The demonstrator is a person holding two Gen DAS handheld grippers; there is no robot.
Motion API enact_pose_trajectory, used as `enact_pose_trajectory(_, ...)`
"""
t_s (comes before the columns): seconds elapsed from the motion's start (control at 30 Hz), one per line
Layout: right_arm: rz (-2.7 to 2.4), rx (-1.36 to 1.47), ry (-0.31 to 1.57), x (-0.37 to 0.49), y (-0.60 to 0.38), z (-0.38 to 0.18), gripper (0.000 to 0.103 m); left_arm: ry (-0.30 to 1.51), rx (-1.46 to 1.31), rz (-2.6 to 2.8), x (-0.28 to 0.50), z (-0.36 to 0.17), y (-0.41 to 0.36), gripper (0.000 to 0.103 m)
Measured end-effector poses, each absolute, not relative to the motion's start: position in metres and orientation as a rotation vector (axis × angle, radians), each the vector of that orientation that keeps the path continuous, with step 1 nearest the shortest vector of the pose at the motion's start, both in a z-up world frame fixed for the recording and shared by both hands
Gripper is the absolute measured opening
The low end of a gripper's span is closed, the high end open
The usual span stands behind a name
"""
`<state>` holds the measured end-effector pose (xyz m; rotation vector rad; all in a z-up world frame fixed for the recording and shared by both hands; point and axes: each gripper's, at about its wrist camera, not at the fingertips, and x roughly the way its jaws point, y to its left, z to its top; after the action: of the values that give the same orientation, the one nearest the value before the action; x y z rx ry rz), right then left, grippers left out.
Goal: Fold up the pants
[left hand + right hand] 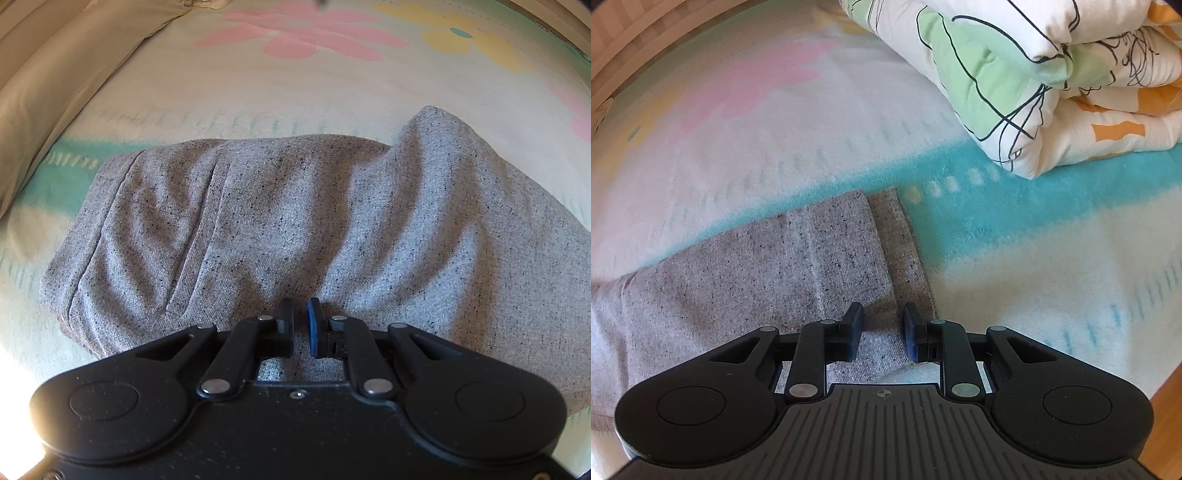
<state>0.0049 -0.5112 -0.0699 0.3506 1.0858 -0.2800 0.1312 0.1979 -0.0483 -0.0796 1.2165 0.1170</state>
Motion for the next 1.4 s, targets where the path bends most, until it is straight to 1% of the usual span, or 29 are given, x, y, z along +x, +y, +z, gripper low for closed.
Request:
enact_pose_trajectory(0.03,-0.279,0.36,1.091,0.005,-0.511,-0.071,0.023,1.217,-0.082,0.117,0.132,-0.05,0.199,0.018)
enact_pose_trajectory(0.07,-0.273,0.362,1.099,0.005,-0.511,-0.072,0.02,1.217,-0.081,0.117,0.132,-0.05,0.199,0.018)
enact_pose_trajectory(0.1,-0.262,0.356,1.098,0.004,-0.509,-0.072,0.006,1.217,-0.079,0.117,0.133,-0.05,0.199,0.018)
enact_pose_trajectory(0.23,-0.322,0.256,1.046,-0.003,-0.501,-0.056,0.005,1.214,-0.06,0.112,0.133,-0.051,0.196,0.018)
enact_pose_trajectory(0.37,-0.344,0.283,1.083,0.001,-0.509,-0.068,0.006,1.216,-0.05,0.109,0.134,-0.051,0.194,0.018)
enact_pose_trajectory(0.4,-0.331,0.263,1.066,0.0,-0.507,-0.068,0.009,1.216,-0.049,0.109,0.134,-0.051,0.194,0.018)
enact_pose_trajectory(0.43,-0.352,0.243,1.031,-0.001,-0.506,-0.065,0.019,1.215,-0.048,0.108,0.134,-0.051,0.194,0.018)
enact_pose_trajectory(0.47,-0.377,0.239,1.003,-0.003,-0.508,-0.061,0.028,1.215,-0.047,0.107,0.134,-0.05,0.194,0.018)
enact_pose_trajectory(0.5,-0.393,0.261,0.994,-0.003,-0.513,-0.057,0.046,1.215,-0.046,0.106,0.133,-0.05,0.193,0.018)
enact_pose_trajectory(0.53,-0.402,0.303,0.991,-0.004,-0.52,-0.057,0.058,1.215,-0.045,0.105,0.133,-0.05,0.193,0.018)
enact_pose_trajectory(0.6,-0.396,0.372,1.002,-0.005,-0.529,-0.061,0.06,1.216,-0.042,0.103,0.134,-0.05,0.193,0.018)
enact_pose_trajectory(0.7,-0.352,0.442,1.071,-0.007,-0.531,-0.073,0.06,1.216,-0.038,0.101,0.133,-0.05,0.192,0.018)
enact_pose_trajectory(0.8,-0.307,0.454,1.115,-0.007,-0.527,-0.079,0.061,1.216,-0.036,0.097,0.133,-0.05,0.193,0.018)
enact_pose_trajectory(0.87,-0.295,0.447,1.12,-0.006,-0.524,-0.078,0.049,1.217,-0.033,0.095,0.133,-0.05,0.193,0.018)
enact_pose_trajectory(0.9,-0.279,0.459,1.116,-0.007,-0.523,-0.077,0.026,1.217,-0.031,0.095,0.134,-0.05,0.193,0.018)
enact_pose_trajectory(0.93,-0.253,0.485,1.115,-0.006,-0.522,-0.076,0.014,1.216,-0.028,0.094,0.133,-0.05,0.192,0.018)
enact_pose_trajectory(0.97,-0.254,0.492,1.112,-0.005,-0.519,-0.074,0.014,1.215,-0.02,0.091,0.133,-0.05,0.191,0.018)
enact_pose_trajectory(1.07,-0.306,0.293,1.083,-0.006,-0.496,-0.045,0.012,1.211,0.012,0.08,0.131,-0.049,0.188,0.019)
enact_pose_trajectory(1.13,-0.344,0.259,1.047,-0.009,-0.498,-0.03,0.011,1.19,0.043,0.08,0.126,-0.044,0.188,0.019)
enact_pose_trajectory(1.23,-0.366,0.346,1.143,-0.001,-0.519,-0.051,0.011,1.146,0.059,0.06,0.121,-0.035,0.188,0.018)
enact_pose_trajectory(1.33,-0.371,0.193,1.206,0.009,-0.5,-0.067,0.011,1.142,0.033,-0.025,0.119,-0.033,0.182,0.019)
enact_pose_trajectory(1.4,-0.379,0.183,1.207,0.01,-0.501,-0.066,0.011,1.187,0.075,-0.074,0.113,-0.041,0.175,0.02)
